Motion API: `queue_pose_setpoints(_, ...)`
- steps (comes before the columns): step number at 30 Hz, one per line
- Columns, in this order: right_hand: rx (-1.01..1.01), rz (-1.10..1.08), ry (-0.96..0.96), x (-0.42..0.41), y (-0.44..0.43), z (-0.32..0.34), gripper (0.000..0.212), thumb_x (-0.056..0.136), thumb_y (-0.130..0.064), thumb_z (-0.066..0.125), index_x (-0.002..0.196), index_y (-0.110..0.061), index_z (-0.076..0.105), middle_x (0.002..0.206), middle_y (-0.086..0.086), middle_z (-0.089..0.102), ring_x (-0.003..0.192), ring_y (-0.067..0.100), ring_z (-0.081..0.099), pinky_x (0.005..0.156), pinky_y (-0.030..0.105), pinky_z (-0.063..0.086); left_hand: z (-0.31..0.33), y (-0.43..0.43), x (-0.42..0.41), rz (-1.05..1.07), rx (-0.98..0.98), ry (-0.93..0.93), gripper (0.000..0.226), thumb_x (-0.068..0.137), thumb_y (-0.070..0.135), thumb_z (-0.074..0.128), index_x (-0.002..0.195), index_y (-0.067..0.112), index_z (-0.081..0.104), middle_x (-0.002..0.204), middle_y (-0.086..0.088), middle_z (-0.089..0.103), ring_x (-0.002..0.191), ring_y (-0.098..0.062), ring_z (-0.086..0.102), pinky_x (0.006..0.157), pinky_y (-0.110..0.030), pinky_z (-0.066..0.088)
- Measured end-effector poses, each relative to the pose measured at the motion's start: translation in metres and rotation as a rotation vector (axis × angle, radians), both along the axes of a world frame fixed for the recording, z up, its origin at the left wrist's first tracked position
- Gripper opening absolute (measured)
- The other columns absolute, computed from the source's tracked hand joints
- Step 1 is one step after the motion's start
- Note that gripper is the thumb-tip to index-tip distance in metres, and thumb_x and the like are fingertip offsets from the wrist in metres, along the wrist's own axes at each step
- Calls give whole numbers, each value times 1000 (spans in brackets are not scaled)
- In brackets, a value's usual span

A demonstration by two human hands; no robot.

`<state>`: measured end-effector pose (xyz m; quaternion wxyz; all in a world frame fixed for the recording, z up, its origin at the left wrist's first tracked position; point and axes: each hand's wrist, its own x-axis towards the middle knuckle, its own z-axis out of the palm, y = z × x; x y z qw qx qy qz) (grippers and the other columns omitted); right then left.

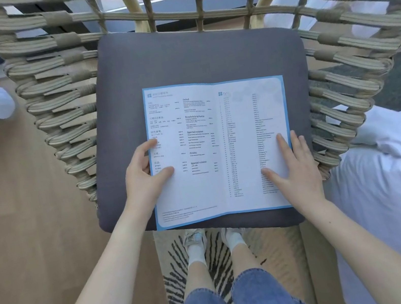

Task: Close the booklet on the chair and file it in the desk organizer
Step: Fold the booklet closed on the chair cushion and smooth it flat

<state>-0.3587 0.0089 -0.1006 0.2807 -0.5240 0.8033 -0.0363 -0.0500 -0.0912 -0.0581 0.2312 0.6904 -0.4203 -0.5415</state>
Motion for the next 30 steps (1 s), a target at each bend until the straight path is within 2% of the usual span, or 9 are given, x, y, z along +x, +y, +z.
queue_pose_setpoints(6, 10, -26, 20, 17, -1, -4, 86, 90, -54, 60, 158, -30, 14, 168, 0, 5, 154, 22, -1, 120, 46, 20, 17, -4, 4, 6, -29, 35, 61, 77, -2, 74, 125, 33, 57, 113, 8, 71, 95, -7, 69, 75, -24, 57)
queue_pose_setpoints(10, 17, -47, 11, 18, -1, -3, 85, 90, -55, 59, 158, -31, 14, 168, 0, 4, 154, 21, -1, 118, 48, 25, 31, -6, -9, -25, -83, 72, 61, 76, -5, 73, 122, 31, 58, 114, 3, 71, 96, -8, 69, 78, -22, 56)
queue_pose_setpoints(16, 14, -63, -67, 15, -5, 3, 83, 90, -50, 62, 157, -29, 18, 167, 2, 8, 154, 23, 1, 120, 46, 21, 49, 3, -57, -110, -143, 161, 63, 76, -9, 70, 121, 33, 58, 117, 3, 69, 100, -15, 68, 82, -24, 55)
queue_pose_setpoints(19, -25, -74, -149, 7, -4, 7, 77, 93, -45, 59, 157, -30, 19, 167, -1, 12, 153, 18, 4, 121, 43, 19, 49, 9, -83, -166, -135, 159, 63, 76, -5, 68, 121, 37, 58, 113, 13, 69, 98, -15, 68, 84, -28, 56)
queue_pose_setpoints(21, -59, -111, -229, 1, -3, 10, 70, 97, -43, 52, 157, -33, 18, 166, -7, 17, 153, 14, 7, 121, 42, 20, 48, 11, -99, -227, -159, 114, 64, 77, -2, 67, 122, 42, 56, 109, 20, 68, 94, -10, 66, 81, -22, 54)
queue_pose_setpoints(25, -93, -194, -414, -9, -3, 16, 60, 96, -50, 33, 153, -46, 14, 157, -26, 19, 149, 3, 9, 115, 34, 19, 46, 15, -131, -375, -261, 39, 72, 82, 3, 62, 135, 49, 45, 113, 10, 63, 90, -10, 59, 75, -15, 49)
queue_pose_setpoints(28, -141, -304, -546, -11, -3, 16, 59, 97, -44, 35, 153, -42, 19, 159, -22, 22, 150, 5, 17, 119, 33, 19, 42, 20, -151, -404, -268, 29, 85, 85, 7, 63, 137, 64, 29, 103, 8, 58, 78, -8, 54, 67, -11, 47)
queue_pose_setpoints(30, -190, -424, -653, -11, -4, 17, 57, 98, -40, 36, 153, -40, 22, 161, -14, 29, 147, 1, 25, 120, 32, 22, 35, 23, -162, -401, -255, -4, 86, 85, 9, 63, 140, 63, 25, 101, 9, 58, 76, -7, 53, 67, -10, 46)
